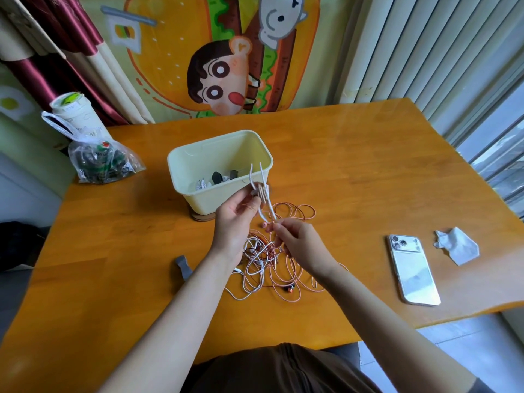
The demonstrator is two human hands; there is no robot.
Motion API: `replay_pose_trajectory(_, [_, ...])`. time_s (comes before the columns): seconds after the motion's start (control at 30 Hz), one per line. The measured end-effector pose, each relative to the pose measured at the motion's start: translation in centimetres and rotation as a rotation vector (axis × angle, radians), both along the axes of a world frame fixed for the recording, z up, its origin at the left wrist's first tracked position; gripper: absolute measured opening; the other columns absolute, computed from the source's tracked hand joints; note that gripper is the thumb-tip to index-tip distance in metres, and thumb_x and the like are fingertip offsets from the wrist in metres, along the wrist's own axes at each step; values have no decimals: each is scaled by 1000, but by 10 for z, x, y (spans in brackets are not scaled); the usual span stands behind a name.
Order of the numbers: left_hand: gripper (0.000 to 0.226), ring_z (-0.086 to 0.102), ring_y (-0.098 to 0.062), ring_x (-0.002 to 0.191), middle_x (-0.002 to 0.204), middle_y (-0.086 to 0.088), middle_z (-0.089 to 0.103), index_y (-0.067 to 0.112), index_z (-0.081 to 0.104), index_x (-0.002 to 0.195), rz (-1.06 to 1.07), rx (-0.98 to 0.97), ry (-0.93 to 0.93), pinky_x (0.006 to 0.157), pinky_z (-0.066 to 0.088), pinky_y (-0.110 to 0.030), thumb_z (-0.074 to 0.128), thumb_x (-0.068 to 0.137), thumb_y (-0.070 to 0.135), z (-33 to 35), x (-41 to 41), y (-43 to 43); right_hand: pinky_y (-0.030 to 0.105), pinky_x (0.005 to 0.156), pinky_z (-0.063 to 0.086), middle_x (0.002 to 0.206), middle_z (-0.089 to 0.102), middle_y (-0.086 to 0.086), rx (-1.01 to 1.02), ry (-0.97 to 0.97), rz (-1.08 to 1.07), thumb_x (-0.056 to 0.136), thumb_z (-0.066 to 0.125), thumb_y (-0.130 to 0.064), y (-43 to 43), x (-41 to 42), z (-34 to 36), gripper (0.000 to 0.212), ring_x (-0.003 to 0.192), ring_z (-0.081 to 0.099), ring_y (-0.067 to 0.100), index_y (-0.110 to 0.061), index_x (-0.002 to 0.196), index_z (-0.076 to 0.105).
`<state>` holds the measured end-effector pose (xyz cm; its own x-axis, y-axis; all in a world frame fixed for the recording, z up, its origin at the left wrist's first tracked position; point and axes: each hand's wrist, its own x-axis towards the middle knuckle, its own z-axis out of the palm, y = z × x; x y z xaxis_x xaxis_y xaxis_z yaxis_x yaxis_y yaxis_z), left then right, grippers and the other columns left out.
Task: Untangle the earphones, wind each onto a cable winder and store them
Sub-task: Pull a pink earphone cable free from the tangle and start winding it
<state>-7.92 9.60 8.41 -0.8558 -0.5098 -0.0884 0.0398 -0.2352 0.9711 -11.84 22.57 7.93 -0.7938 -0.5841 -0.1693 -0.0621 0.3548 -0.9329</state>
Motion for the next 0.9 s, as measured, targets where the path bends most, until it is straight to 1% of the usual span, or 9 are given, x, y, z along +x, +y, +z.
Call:
replay_pose_trajectory(0.13, [28, 64, -7, 101, 102, 9, 69, 31, 66, 103, 83, -334, -73, 87, 50, -20, 59, 92, 6, -9, 0, -2, 11, 45, 32, 61, 55, -10, 116, 149, 60, 99, 46, -18, 0, 4, 3, 22, 43, 44, 1, -16, 98, 68])
replay_pose_trajectory(0.2, [25, 62, -9, 97, 101, 1, 66, 21, 68, 111, 76, -545, -100, 84, 51, -17, 61, 91, 7, -16, 0, -5, 11, 47, 36, 62, 56, -12, 158, 215, 106, 98, 46, -19, 1, 6, 8, 23, 45, 48, 0, -13, 102, 69])
replay_pose_trajectory(0.3, [33, 55, -9, 93, 104, -4, 58, 7, 64, 122, -12, -783, -155, 77, 41, -1, 61, 90, 4, -26, 3, -7, 13, 52, 41, 63, 55, -14, 172, 274, 184, 97, 49, -20, 4, 8, 17, 22, 50, 52, -2, -9, 101, 68])
replay_pose_trajectory(0.4, [36, 55, -10, 97, 103, -1, 58, 6, 62, 125, -113, -795, -168, 78, 41, -2, 60, 90, 0, -32, 9, -8, 16, 51, 38, 61, 56, -12, 193, 302, 176, 96, 52, -22, 10, 0, 28, 21, 49, 48, 4, -12, 97, 71])
replay_pose_trajectory(0.53, [36, 59, -13, 102, 103, -1, 61, 10, 63, 124, -218, -656, -171, 88, 48, -22, 63, 88, 5, -31, 13, -9, 19, 46, 32, 62, 63, 4, 248, 377, 91, 93, 56, -24, 24, -28, 39, 21, 47, 40, 6, -17, 86, 74])
replay_pose_trajectory(0.63, [36, 59, -12, 105, 104, 0, 62, 11, 62, 125, -290, -572, -147, 91, 48, -26, 63, 88, 8, -26, 14, -7, 24, 47, 31, 64, 65, 7, 244, 414, 38, 91, 59, -27, 30, -40, 42, 21, 53, 44, 11, -17, 83, 75])
replay_pose_trajectory(0.7, [35, 59, -11, 106, 106, -1, 63, 12, 63, 124, -310, -544, -141, 91, 49, -27, 62, 89, 9, -24, 13, -7, 26, 51, 39, 70, 69, 7, 223, 462, -2, 90, 62, -28, 29, -40, 41, 19, 56, 53, 13, -16, 83, 75])
replay_pose_trajectory(0.77, [35, 59, -9, 107, 107, 1, 63, 17, 63, 122, -318, -526, -149, 94, 49, -29, 62, 89, 8, -21, 12, -11, 23, 57, 45, 78, 70, 2, 210, 528, -44, 87, 65, -28, 28, -39, 39, 17, 65, 61, 13, -15, 86, 76])
replay_pose_trajectory(0.9, [38, 56, -8, 112, 108, 10, 61, 15, 61, 126, -395, -587, -203, 101, 46, -33, 61, 90, 5, -16, 14, -18, 10, 58, 41, 81, 64, -2, 187, 584, -88, 83, 70, -24, 26, -40, 35, 13, 70, 58, 10, -13, 88, 75])
